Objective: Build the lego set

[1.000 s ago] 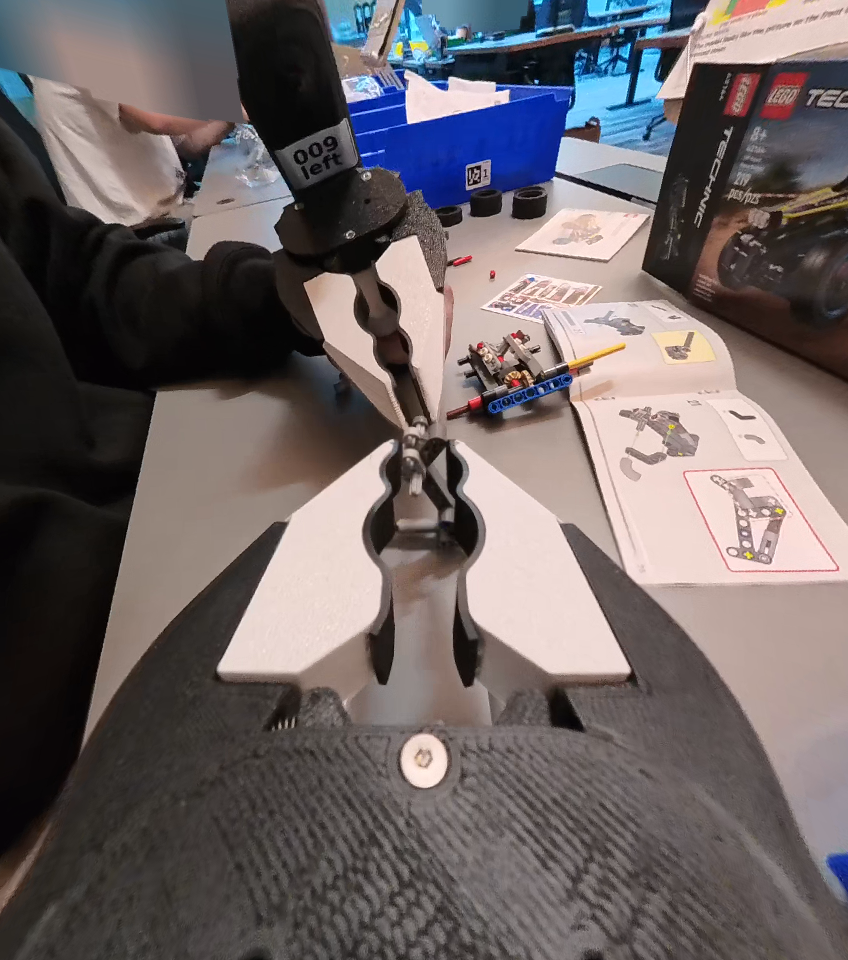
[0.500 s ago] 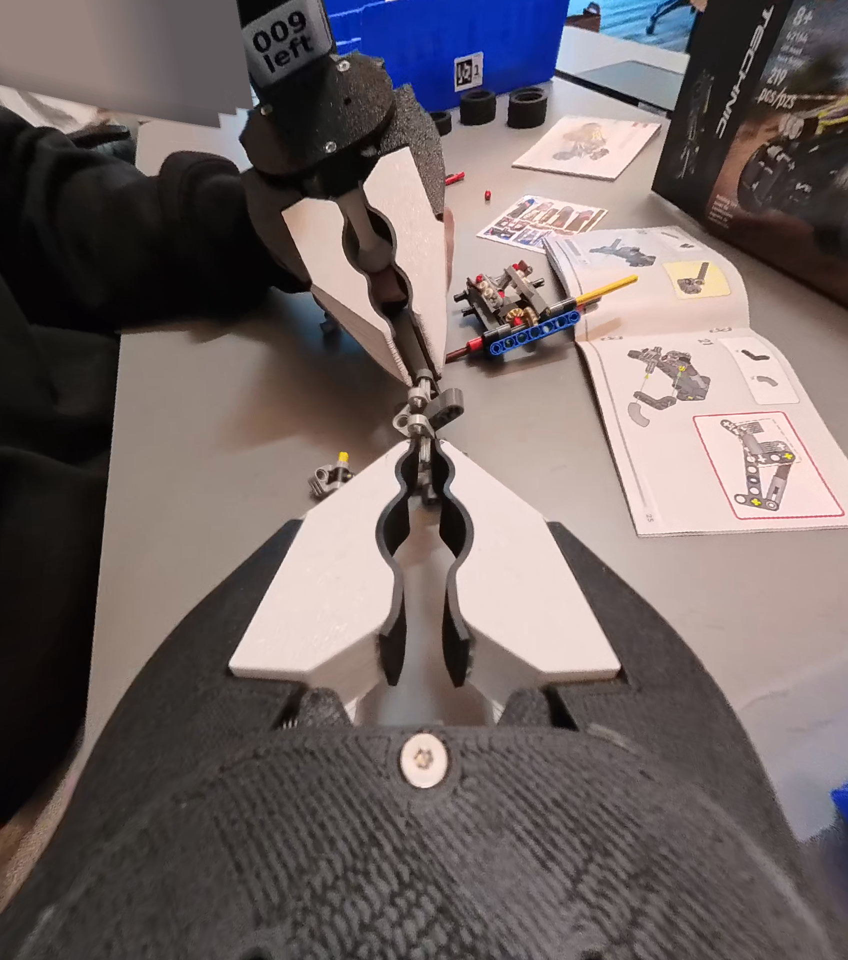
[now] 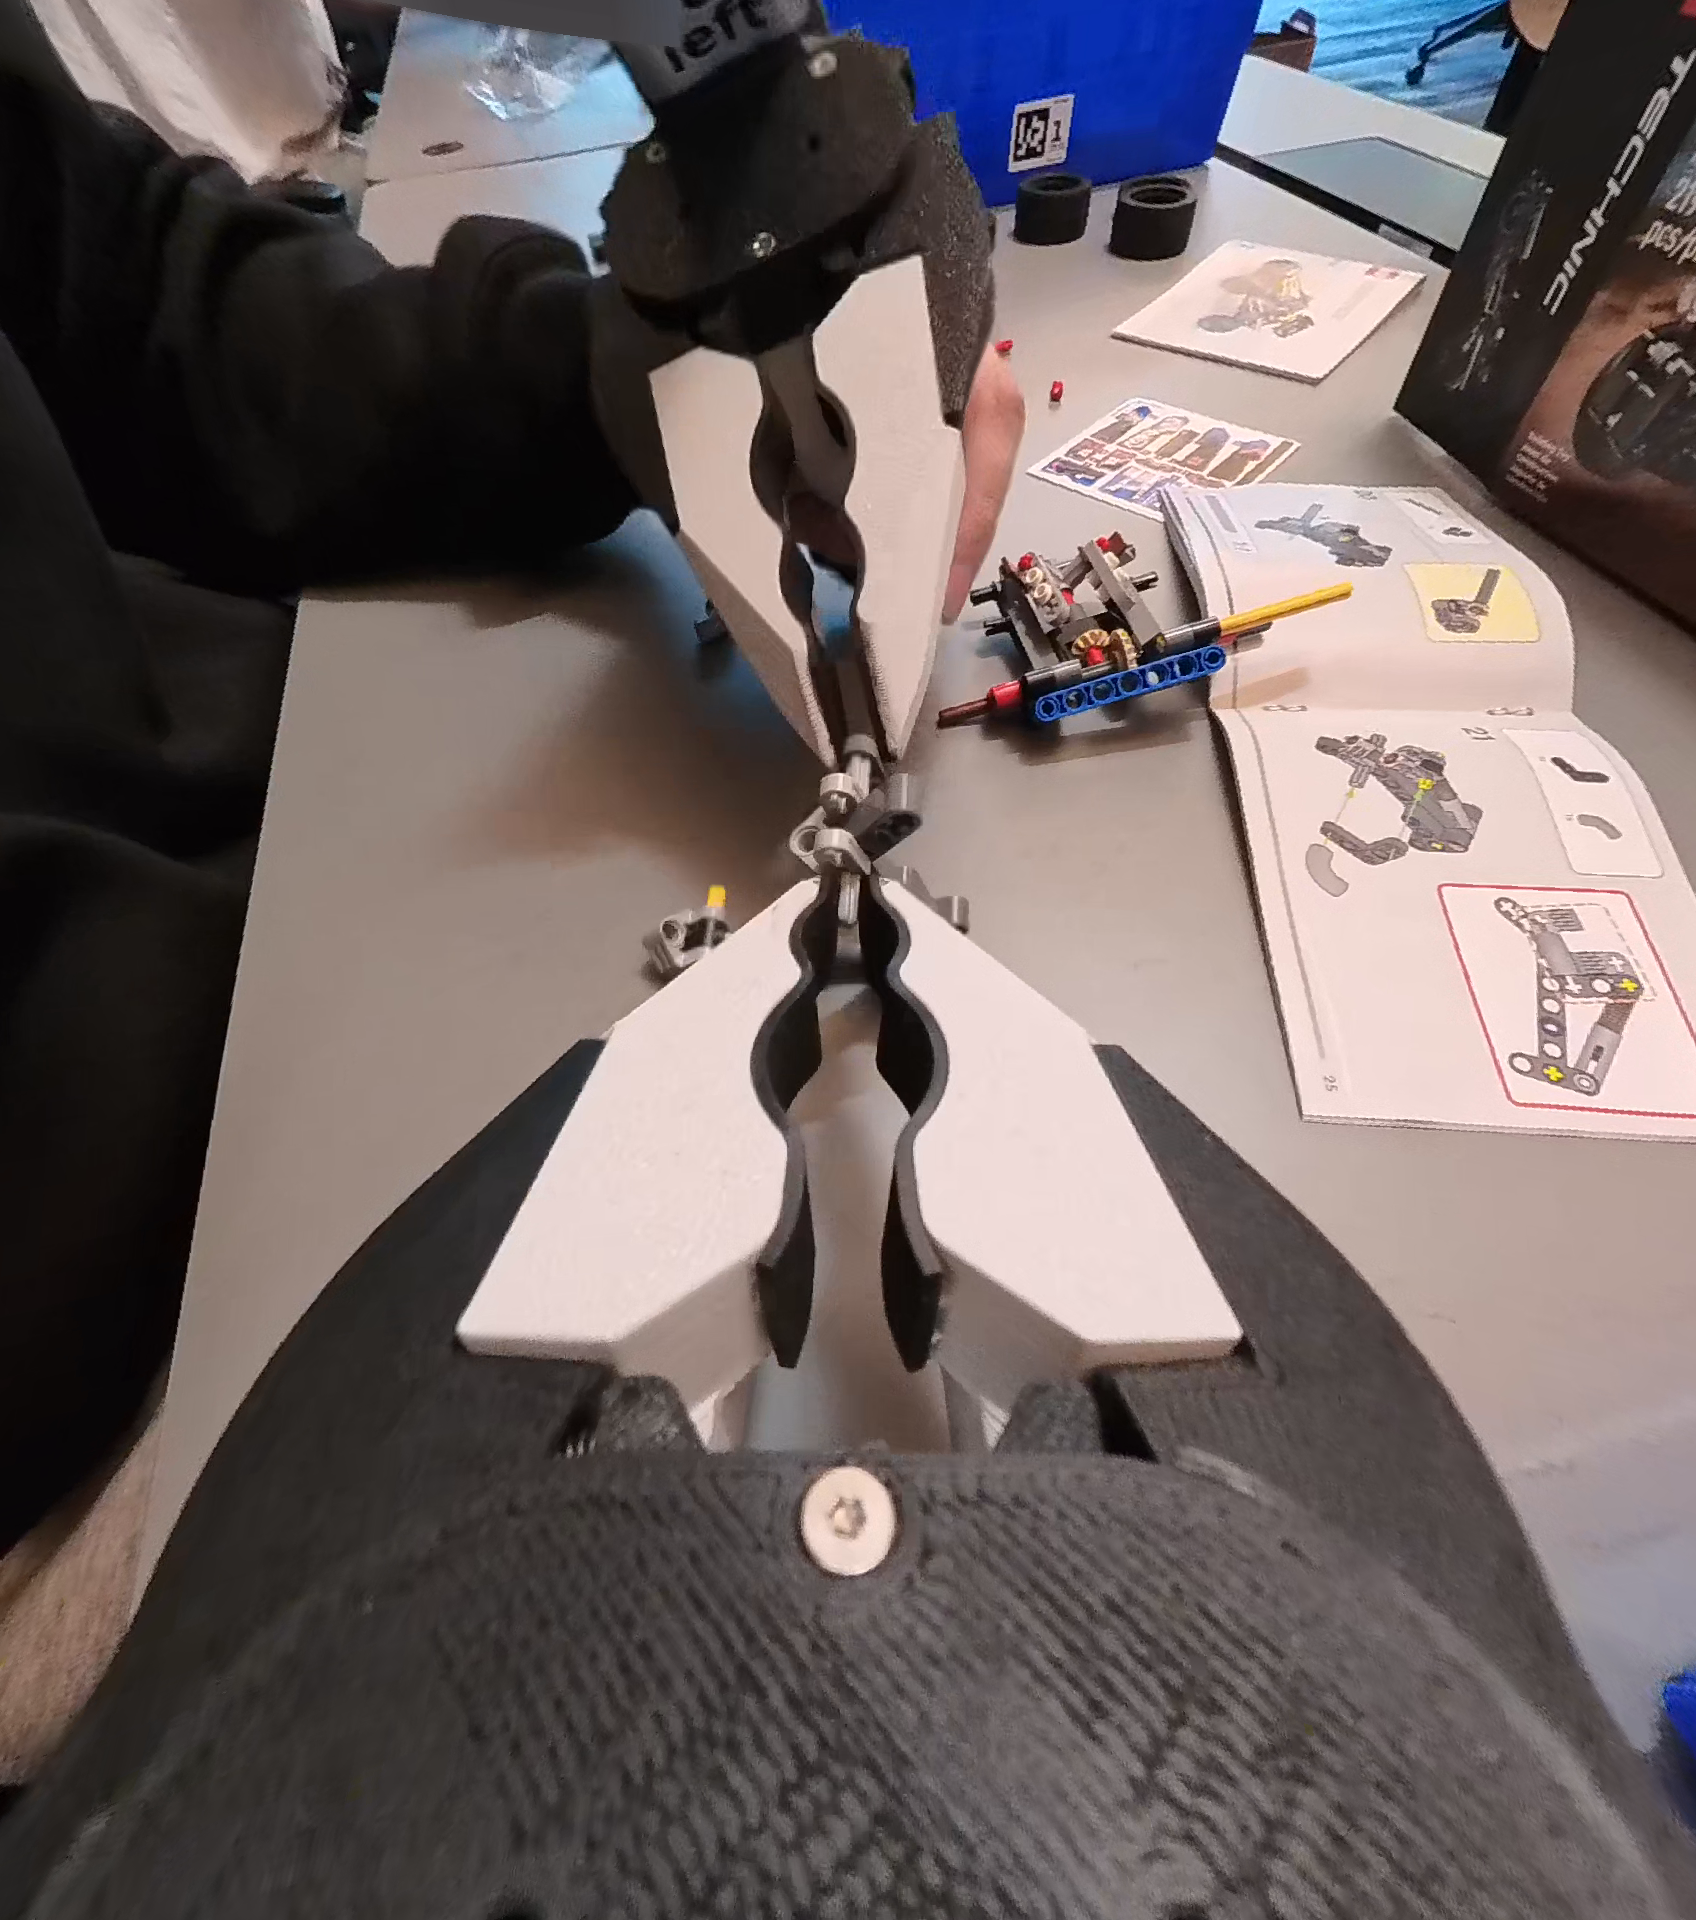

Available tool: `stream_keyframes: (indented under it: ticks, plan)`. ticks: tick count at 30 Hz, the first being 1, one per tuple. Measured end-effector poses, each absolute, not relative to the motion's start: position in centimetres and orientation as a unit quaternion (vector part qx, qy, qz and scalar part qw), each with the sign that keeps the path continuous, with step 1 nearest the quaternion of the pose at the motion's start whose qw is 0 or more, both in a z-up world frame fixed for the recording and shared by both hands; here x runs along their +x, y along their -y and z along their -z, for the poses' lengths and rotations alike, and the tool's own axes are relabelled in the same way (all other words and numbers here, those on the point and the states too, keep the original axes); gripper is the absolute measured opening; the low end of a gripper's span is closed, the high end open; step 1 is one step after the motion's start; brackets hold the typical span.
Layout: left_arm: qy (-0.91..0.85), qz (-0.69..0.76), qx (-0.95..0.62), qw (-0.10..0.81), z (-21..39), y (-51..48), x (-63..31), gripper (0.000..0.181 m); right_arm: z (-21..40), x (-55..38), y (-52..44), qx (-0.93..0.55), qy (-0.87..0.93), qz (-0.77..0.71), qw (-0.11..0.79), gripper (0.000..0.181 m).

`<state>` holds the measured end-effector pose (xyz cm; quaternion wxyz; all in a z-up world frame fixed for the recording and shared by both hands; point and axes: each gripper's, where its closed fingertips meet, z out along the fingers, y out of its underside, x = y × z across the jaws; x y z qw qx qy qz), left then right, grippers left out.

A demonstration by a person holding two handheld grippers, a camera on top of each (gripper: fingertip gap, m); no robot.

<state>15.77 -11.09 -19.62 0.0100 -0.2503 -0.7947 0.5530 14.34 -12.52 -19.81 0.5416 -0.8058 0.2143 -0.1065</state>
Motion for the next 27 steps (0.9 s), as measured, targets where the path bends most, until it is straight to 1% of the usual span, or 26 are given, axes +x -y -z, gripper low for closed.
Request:
stream_keyframes:
  ticks: [3,8,17,20,21,24,27]
  plan:
    - [0.79,-0.565,-0.231,0.056,19.5,10.9,15.4,0.004,19.9,14.3,12.4,-0.809,-0.212,0.105,0.538,0.003]
    - [0.792,-0.561,-0.232,0.065,19.6,11.0,15.1,0.005,20.0,14.3,12.2,-0.81,-0.208,0.099,0.539,0.003]
    - [0.799,-0.543,-0.257,-0.011,19.9,11.3,15.9,0.004,19.8,14.9,12.4,-0.804,-0.215,0.102,0.544,0.002]
    - [0.83,-0.478,-0.286,-0.04,22.9,11.3,16.0,0.004,21.2,14.9,11.9,-0.832,-0.209,0.104,0.504,0.003]
    - [0.828,-0.479,-0.286,-0.054,23.0,11.5,16.1,0.004,20.7,15.2,11.7,-0.825,-0.208,0.116,0.513,0.003]
    - [0.799,-0.548,-0.247,-0.022,20.1,11.7,16.1,0.004,18.6,15.2,12.5,-0.778,-0.222,0.106,0.578,0.002]
    - [0.794,-0.552,-0.25,-0.041,19.9,11.9,16.2,0.004,18.5,15.3,12.6,-0.776,-0.225,0.109,0.579,0.002]
